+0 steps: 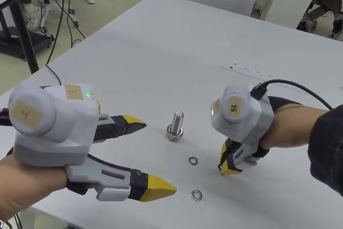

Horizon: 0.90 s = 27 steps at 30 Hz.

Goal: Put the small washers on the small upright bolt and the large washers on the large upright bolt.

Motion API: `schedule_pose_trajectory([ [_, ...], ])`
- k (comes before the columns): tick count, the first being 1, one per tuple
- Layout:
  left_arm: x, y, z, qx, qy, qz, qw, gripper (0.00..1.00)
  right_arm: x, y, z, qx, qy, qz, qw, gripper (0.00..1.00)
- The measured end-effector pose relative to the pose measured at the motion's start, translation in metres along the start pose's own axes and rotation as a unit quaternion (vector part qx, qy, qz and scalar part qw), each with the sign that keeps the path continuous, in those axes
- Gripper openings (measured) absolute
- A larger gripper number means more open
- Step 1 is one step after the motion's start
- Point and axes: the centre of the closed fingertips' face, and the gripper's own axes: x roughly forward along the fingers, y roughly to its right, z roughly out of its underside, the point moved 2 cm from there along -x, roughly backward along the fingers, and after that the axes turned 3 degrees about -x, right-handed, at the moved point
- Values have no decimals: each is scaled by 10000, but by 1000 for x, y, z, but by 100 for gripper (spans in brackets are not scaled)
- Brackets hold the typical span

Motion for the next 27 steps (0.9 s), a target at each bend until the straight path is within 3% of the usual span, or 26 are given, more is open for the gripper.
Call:
schedule_pose_trajectory([
  [13,0,-1,1,8,-13,-12,10000,79,-3,1,-4,20,51,26,10000,14],
  [27,3,1,0,38,-13,49,10000,79,-39,-2,-14,120,302,142,9994,14],
])
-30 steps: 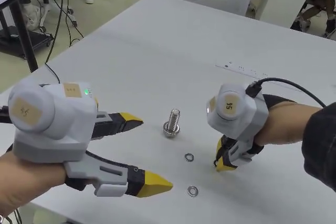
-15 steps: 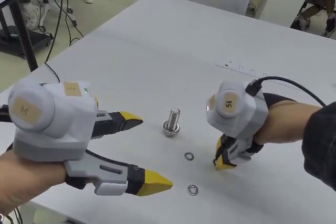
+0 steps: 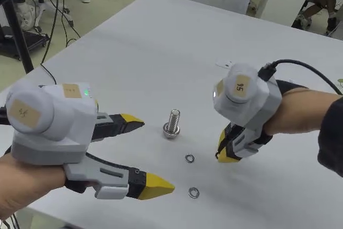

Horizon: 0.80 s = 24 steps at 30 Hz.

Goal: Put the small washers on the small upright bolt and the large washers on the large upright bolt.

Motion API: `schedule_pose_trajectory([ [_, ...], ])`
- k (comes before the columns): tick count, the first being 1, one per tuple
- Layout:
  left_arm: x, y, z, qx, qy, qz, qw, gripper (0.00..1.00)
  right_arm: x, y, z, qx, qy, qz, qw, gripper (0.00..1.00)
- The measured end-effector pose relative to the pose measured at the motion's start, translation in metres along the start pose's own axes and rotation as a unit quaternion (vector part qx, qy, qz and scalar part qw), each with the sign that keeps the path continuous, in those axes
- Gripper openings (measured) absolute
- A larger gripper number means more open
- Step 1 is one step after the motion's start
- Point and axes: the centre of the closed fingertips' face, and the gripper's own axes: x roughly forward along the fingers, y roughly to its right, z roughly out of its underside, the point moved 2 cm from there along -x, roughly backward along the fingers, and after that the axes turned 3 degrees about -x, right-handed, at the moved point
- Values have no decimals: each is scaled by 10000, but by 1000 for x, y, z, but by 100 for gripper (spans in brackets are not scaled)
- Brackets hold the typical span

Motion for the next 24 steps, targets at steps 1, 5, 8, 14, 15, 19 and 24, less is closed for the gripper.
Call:
schedule_pose_trajectory([
  [1,0,0,0,2,2,2,10000,79,-4,0,0,3,-4,16,10000,14],
  [5,2,0,0,11,-2,25,10000,79,-17,0,-1,2,24,107,9999,14],
  [8,3,0,0,26,-15,47,10000,79,-26,0,-1,-2,38,171,9998,14],
  [14,6,1,-1,43,-26,94,9999,79,-45,0,4,30,19,306,9995,14],
  [15,7,1,-2,51,-30,104,9999,79,-47,0,6,30,14,331,9994,14],
  [19,10,1,-2,66,-56,146,9999,79,-58,3,14,110,1,431,9990,14],
  [24,13,3,-3,84,-73,199,9997,79,-68,10,24,222,-18,544,9983,14],
])
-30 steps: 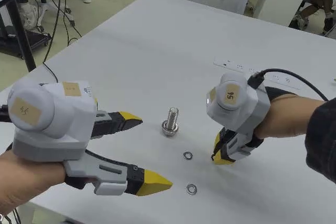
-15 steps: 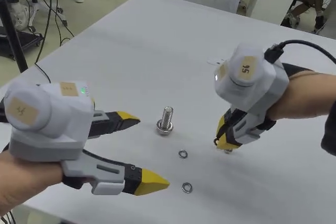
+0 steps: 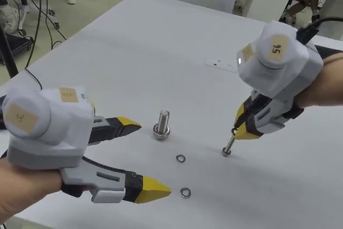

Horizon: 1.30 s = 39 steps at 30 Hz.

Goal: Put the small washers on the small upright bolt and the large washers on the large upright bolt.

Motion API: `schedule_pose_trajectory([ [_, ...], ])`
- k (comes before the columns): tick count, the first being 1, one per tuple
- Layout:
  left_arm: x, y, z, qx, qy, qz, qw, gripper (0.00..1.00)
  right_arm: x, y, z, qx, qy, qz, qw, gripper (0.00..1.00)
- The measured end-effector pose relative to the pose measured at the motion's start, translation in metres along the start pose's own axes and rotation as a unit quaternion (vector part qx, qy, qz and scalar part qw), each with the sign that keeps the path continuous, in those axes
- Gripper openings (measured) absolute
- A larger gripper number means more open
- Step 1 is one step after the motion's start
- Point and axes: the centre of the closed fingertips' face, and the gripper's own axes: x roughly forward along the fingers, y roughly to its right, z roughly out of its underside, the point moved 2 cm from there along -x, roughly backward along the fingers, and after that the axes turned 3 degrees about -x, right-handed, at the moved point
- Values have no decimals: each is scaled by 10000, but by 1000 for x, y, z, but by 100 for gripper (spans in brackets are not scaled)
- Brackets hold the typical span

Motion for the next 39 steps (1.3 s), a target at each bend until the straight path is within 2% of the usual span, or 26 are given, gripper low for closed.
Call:
schedule_pose_trajectory([
  [6,3,0,-2,13,-11,38,10000,79,-3,12,13,120,-60,101,9999,14],
  [15,7,-1,-3,22,-70,94,9999,79,6,24,25,257,-93,61,9996,14],
  [39,10,-4,0,-1,-113,108,9999,79,35,26,18,126,-185,-233,9995,13],
])
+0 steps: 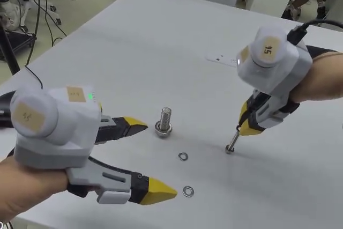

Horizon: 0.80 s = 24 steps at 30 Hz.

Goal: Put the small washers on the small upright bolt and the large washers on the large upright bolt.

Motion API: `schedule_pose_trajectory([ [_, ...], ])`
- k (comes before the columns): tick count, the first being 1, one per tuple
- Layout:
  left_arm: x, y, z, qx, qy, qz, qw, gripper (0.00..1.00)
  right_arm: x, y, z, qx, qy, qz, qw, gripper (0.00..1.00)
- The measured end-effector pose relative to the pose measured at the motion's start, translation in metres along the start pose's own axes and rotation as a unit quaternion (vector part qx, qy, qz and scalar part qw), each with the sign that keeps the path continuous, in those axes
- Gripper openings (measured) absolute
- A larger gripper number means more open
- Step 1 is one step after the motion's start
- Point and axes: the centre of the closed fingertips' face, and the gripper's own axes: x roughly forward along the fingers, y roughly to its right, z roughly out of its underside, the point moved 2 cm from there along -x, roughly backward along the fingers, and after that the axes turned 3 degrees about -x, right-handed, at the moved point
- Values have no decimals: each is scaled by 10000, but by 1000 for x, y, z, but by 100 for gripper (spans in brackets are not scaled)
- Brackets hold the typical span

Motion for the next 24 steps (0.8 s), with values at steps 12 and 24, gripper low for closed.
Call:
schedule_pose_trajectory([
  [12,0,0,2,-14,-15,-1,10000,78,7,-1,3,39,-34,-42,10000,13],
  [24,-2,0,4,-32,-7,-24,10000,78,11,-3,2,89,-17,-65,9999,13],
])
